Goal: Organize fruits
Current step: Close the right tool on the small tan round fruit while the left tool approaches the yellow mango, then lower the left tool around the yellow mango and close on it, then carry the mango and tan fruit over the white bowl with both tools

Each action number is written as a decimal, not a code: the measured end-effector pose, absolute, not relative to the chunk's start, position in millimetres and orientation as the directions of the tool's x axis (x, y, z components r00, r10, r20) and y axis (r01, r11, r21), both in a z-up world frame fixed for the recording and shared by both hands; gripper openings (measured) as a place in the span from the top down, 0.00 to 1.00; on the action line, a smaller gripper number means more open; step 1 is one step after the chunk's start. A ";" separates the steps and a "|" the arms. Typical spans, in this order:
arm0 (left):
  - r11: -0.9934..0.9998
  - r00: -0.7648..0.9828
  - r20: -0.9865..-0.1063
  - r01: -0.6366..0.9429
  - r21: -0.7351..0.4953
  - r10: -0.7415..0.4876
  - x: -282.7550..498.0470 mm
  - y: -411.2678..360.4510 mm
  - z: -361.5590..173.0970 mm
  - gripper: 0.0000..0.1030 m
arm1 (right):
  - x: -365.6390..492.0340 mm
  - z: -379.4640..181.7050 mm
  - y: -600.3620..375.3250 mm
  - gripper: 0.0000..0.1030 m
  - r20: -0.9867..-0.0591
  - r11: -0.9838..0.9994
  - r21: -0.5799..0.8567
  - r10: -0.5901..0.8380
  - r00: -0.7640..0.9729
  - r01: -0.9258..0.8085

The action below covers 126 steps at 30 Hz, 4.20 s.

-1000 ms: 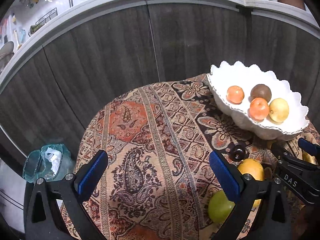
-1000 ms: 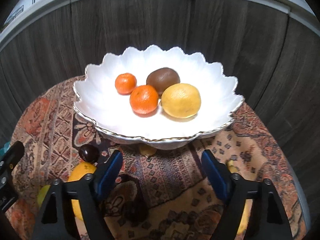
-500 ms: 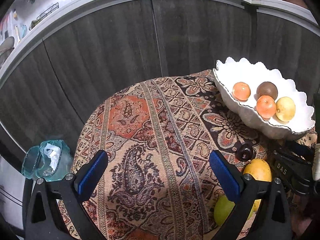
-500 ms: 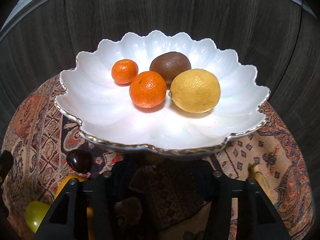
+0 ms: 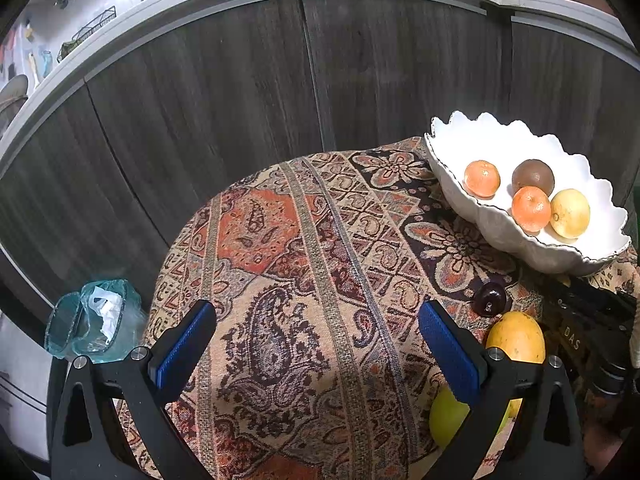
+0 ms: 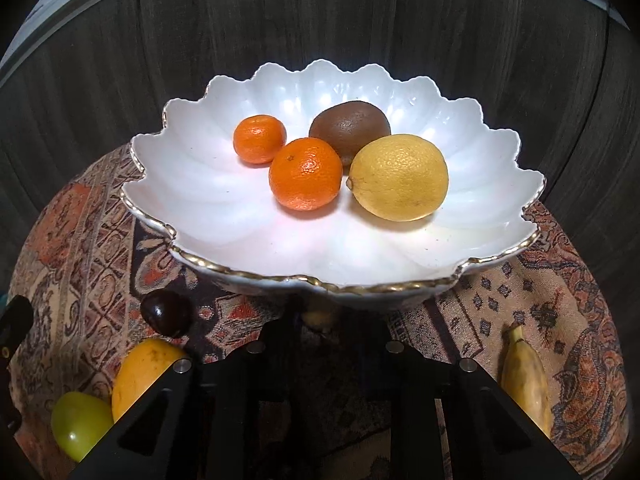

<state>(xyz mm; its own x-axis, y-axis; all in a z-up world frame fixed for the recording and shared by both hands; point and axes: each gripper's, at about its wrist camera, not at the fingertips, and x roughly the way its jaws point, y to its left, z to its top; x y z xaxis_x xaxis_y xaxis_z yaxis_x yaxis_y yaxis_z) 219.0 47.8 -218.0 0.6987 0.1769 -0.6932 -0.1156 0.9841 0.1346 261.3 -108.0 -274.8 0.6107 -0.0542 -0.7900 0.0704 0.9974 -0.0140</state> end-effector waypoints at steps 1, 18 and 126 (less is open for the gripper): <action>0.984 0.699 -0.693 -0.113 0.136 0.176 218.4 47.3 -217.6 0.00 | 259.2 -274.0 -108.4 0.77 -0.789 0.998 -0.012 -0.052 0.613 0.069; 0.989 0.719 -0.682 -0.065 0.130 0.137 204.5 32.3 -209.9 0.00 | 224.9 -244.9 -118.8 0.77 -0.765 1.000 0.019 0.002 0.644 0.018; 0.980 0.716 -0.694 0.183 0.084 -0.074 263.9 -50.9 -137.1 0.54 | 234.7 -129.2 -170.0 0.77 -0.645 0.999 0.002 -0.026 0.764 0.036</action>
<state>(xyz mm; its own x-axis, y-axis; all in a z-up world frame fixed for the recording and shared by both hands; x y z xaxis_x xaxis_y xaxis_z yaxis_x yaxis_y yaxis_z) 263.9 -50.9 -137.1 0.7159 -0.0741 -0.6943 0.1827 0.9796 0.0838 234.7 -170.0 -129.2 0.7640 -0.0262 -0.6447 0.0359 0.9994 0.0020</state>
